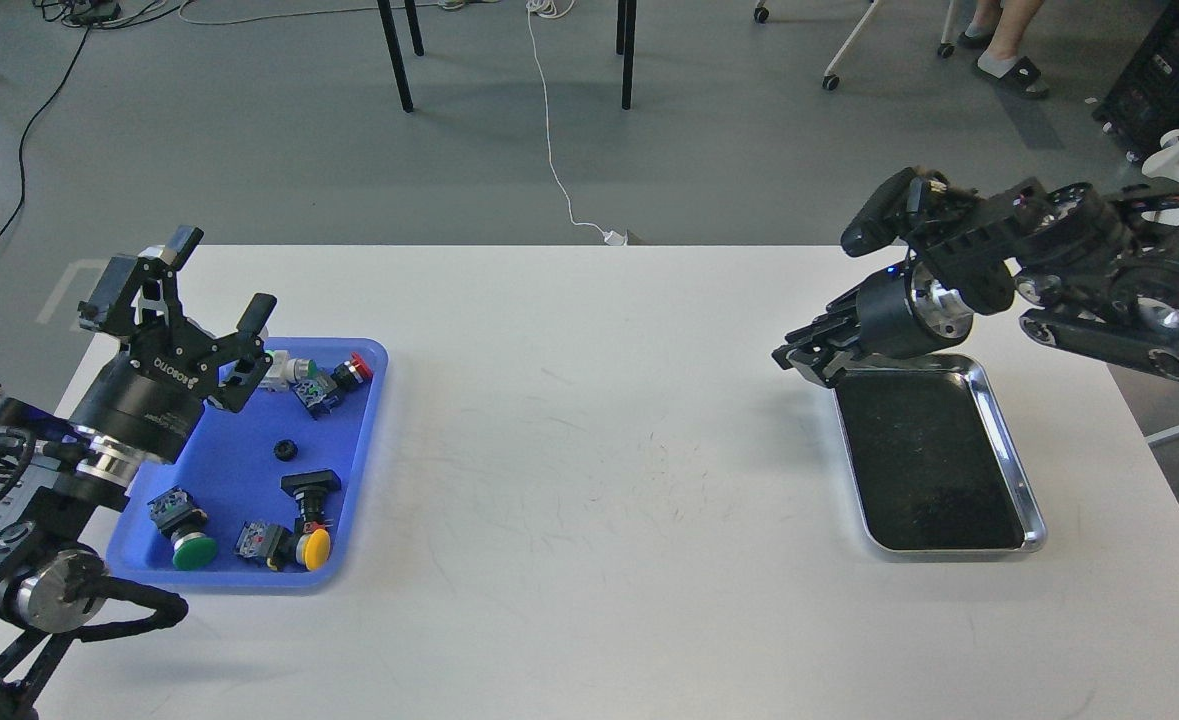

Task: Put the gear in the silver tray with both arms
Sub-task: 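Carry the gear with the right gripper into the silver tray and release, then withdraw the right gripper from the silver tray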

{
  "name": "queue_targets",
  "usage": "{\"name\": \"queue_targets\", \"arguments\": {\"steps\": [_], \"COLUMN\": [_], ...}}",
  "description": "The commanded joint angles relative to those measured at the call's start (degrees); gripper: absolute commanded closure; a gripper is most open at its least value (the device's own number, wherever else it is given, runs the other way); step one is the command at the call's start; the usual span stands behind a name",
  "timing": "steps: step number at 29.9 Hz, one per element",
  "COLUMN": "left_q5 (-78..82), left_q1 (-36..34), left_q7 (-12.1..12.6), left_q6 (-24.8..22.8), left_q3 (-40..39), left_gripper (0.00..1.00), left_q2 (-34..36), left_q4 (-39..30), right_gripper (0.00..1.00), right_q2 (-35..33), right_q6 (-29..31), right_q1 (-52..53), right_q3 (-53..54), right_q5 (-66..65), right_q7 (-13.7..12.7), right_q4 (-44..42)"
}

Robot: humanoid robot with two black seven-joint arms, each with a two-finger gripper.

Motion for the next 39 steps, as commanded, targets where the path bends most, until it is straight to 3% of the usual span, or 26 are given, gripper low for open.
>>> {"name": "queue_targets", "arguments": {"steps": [1,16,20,31,36,37,39], "left_q5": [0.1,0.2,0.2,0.4,0.5,0.5,0.5], "left_q1": [0.0,-0.1,0.0,0.1,0.1,0.1,0.1], "left_q7": [0.0,0.1,0.1,0.1,0.1,0.1,0.1], "left_q6": [0.1,0.1,0.2,0.6,0.6,0.6,0.6], "left_q3": [0.2,0.2,0.2,0.3,0.4,0.4,0.4], "left_gripper": [0.02,0.02,0.02,0.02,0.02,0.02,0.02], "left_q2": [-0.2,-0.5,-0.5,-0.6,-0.4,-0.4,-0.4], "left_q4": [-0.5,-1.5,-1.5,-1.5,-1.4,-1.4,-1.4], "right_gripper": [0.8,0.8,0.79,0.72,0.59,0.53,0.32], "right_q2": [-5.8,-6.6,-5.9,-4.0,-3.8,-4.0,-4.4], "right_q6": [0.1,-0.5,-3.5,-5.4,-5.6,-5.6,-5.8], "right_q1": [-0.7,-12.1,-15.7,-18.0,-18.8,-18.8,-18.8], "right_q3": [-0.3,0.0,0.1,0.6,1.6,2.1,3.3], "right_q5": [-2.1,-1.9,-1.9,-1.8,-1.7,-1.7,-1.5], "right_q7": [0.0,0.0,0.0,0.0,0.0,0.0,0.0], "right_q4": [-0.6,-11.4,-13.9,-15.9,-15.9,-15.7,-15.4]}}
